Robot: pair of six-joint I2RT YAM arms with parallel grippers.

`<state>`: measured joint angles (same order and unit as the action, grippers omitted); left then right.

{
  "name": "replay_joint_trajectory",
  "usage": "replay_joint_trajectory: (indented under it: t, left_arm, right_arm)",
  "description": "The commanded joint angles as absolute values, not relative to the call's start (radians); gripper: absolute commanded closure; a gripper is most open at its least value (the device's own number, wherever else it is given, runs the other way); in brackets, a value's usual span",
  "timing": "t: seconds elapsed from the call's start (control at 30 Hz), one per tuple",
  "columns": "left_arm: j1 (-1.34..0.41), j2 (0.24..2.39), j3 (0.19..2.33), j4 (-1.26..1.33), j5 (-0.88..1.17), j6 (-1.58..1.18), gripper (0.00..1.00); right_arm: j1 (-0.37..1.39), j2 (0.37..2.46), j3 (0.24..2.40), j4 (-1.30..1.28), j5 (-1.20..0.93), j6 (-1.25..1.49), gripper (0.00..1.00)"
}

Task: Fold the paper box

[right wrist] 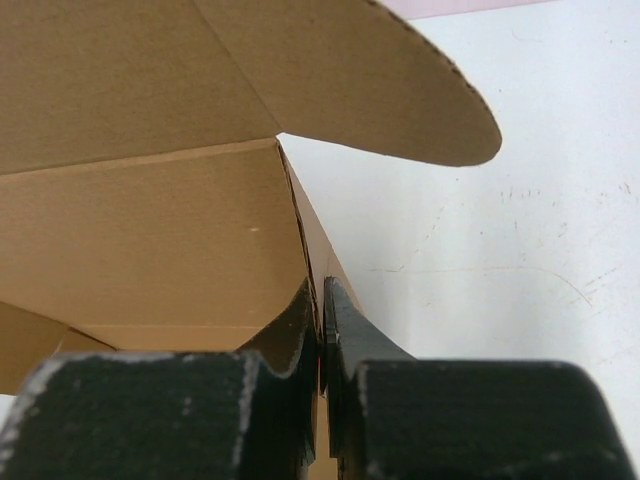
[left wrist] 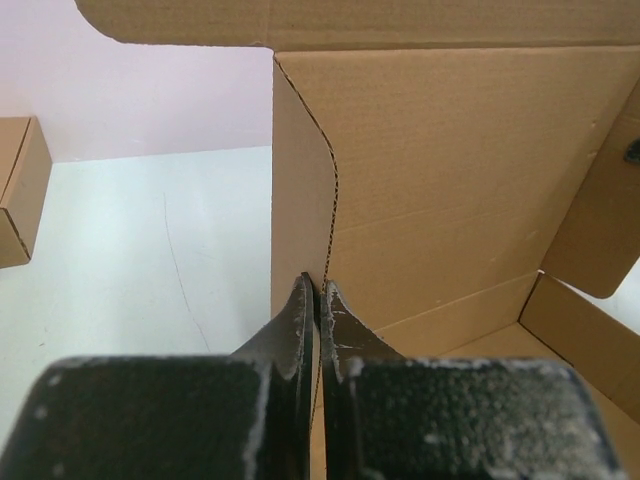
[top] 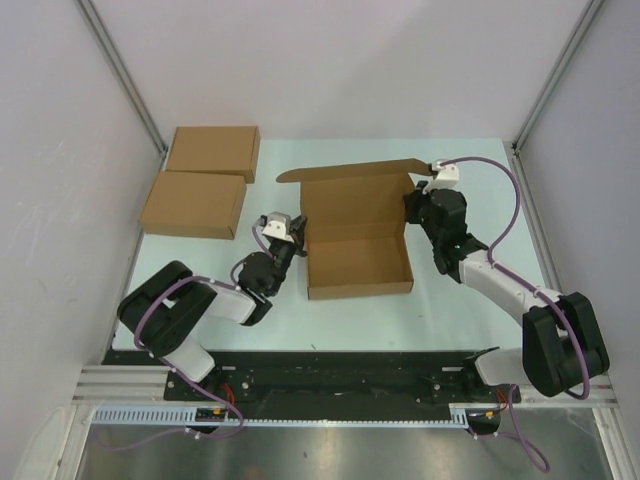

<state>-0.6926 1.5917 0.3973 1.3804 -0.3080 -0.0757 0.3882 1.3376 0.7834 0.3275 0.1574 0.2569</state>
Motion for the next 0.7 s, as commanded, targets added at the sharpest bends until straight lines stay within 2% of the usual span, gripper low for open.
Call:
replay_joint_trajectory:
  t: [0.0,0.67]
  left_arm:
    - [-0.75,1.64,0.426,1.483,-0.25,-0.178,1.0]
    - [-0.808,1.746,0.394,1.41,-0.281,-0.296,0.98]
  right_arm:
    - [0.423,1.347,0.716,0.337,0.066,0.333,1.0]
    - [0.465,1.402,0.538,0.451,0.092,0.379,1.0]
